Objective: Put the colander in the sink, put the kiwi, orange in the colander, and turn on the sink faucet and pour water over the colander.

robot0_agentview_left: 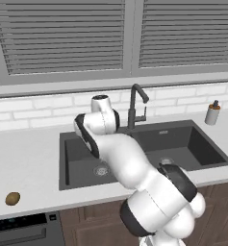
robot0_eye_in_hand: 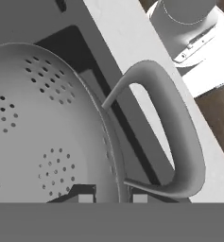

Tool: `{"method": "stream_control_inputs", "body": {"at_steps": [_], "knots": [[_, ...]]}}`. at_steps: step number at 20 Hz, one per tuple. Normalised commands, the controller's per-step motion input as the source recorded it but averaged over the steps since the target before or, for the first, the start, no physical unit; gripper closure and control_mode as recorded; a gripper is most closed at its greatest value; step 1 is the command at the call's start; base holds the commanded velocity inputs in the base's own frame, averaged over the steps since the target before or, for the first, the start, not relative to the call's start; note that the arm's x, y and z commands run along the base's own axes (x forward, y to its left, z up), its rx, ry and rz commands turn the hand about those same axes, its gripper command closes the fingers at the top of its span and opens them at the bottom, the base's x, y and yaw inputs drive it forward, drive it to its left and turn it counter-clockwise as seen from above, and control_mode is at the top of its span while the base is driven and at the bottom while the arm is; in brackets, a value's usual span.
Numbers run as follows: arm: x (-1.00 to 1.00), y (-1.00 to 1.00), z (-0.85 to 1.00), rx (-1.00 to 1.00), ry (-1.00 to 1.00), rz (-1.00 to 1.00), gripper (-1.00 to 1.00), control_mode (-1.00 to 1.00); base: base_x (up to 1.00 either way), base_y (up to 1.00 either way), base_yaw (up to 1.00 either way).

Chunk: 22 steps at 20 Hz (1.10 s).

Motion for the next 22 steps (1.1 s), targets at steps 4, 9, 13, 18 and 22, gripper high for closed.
{"method": "stream_control_inputs", "body": {"at_steps": [4,9,13,18,22], "knots": [[0.27,0.01,-0.41,0.00,-0.01,-0.55,1.00,-1.00,0.00,0.00,0.00],[0.22,0.22,-0.44,0.00,-0.03,-0.58,1.00,-1.00,0.00,0.00,0.00],[0.23,0.41,-0.40,-0.02,-0.02,-0.54,1.00,-1.00,0.00,0.00,0.00],[0.38,0.67,-0.17,-0.12,0.00,-0.39,1.00,-1.00,0.00,0.00,0.00],[0.43,0.78,-0.20,-0.18,0.00,-0.38,1.00,-1.00,0.00,0.00,0.00]]}}
